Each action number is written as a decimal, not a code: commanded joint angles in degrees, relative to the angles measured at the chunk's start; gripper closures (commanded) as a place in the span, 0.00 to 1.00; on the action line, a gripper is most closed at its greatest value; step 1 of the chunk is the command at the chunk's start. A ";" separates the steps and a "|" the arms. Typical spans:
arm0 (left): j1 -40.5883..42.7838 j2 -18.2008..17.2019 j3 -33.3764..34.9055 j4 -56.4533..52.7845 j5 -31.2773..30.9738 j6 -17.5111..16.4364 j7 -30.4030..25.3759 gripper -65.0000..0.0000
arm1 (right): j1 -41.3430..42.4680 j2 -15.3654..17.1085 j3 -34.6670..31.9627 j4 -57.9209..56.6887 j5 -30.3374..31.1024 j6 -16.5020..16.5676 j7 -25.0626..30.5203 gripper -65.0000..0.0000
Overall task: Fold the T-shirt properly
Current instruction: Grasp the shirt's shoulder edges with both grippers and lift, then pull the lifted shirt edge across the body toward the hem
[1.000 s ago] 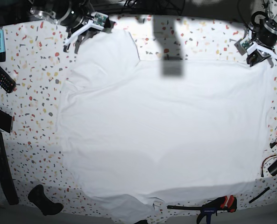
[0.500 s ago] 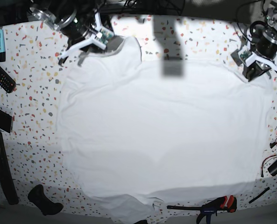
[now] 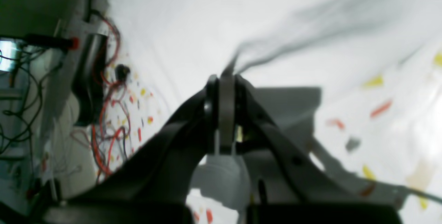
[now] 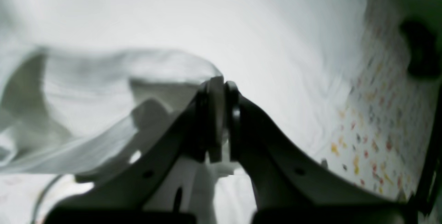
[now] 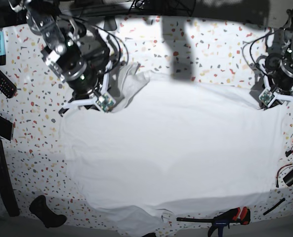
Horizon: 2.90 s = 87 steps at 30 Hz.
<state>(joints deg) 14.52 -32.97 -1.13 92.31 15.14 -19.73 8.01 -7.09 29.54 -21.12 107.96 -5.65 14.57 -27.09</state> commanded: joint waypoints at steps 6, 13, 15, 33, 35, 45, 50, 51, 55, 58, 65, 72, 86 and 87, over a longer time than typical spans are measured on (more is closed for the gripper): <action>-2.78 -1.07 -0.63 1.01 -5.25 0.79 1.29 1.00 | 7.96 -3.37 0.07 -8.72 6.21 -0.44 1.70 1.00; -3.48 -1.22 -0.63 1.01 -5.20 0.59 0.94 1.00 | 9.05 -1.07 0.02 -11.04 14.12 1.11 1.49 1.00; -3.89 -1.16 -0.63 0.98 -5.22 0.61 0.37 1.00 | 10.86 -1.01 0.02 -11.06 14.25 1.29 0.55 1.00; -15.93 7.28 -0.63 -9.73 -5.20 1.05 -2.36 1.00 | 32.61 -4.07 0.00 -26.56 15.87 1.29 -0.28 1.00; -18.71 7.43 -0.63 -14.08 -5.40 1.01 -2.32 1.00 | 35.52 -5.66 0.00 -29.77 16.22 1.31 -0.44 1.00; -27.26 7.43 -0.63 -33.48 -6.84 1.03 -7.61 1.00 | 47.69 -14.88 0.00 -48.50 9.79 3.06 1.99 1.00; -27.23 7.41 -0.63 -35.01 -6.84 1.03 -9.42 1.00 | 52.15 -17.99 0.02 -58.31 6.56 3.02 4.83 1.00; -27.36 7.39 -0.63 -35.01 -6.84 1.03 -9.44 1.00 | 52.94 -18.47 0.02 -59.60 6.05 3.02 4.96 1.00; -27.93 7.39 -0.63 -35.01 -6.84 1.03 -9.84 1.00 | 54.29 -19.28 0.02 -61.18 5.60 2.97 5.01 1.00; -28.17 7.39 -0.63 -35.01 -6.84 1.03 -9.77 1.00 | 54.36 -19.21 0.04 -61.18 5.57 2.99 5.01 1.00; -28.17 7.39 -0.63 -35.01 -6.84 1.03 -9.79 1.00 | 54.73 -19.21 0.13 -61.18 4.81 2.78 9.29 0.55; -28.20 7.39 -0.63 -34.99 -6.84 1.03 -9.81 1.00 | 55.56 -19.21 0.17 -61.16 2.69 -3.06 8.15 0.50; -32.37 7.37 -0.63 -35.01 -0.02 3.32 -11.15 0.71 | 55.30 -18.93 0.17 -61.16 10.03 7.78 2.36 0.50; -32.98 7.34 -0.63 -35.04 0.44 3.63 -11.08 0.71 | 55.30 -18.91 0.17 -61.16 11.10 8.41 2.01 0.50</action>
<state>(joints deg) -16.75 -24.60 -1.39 56.51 15.68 -17.37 -1.34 45.69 10.44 -21.34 45.84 5.32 22.72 -26.09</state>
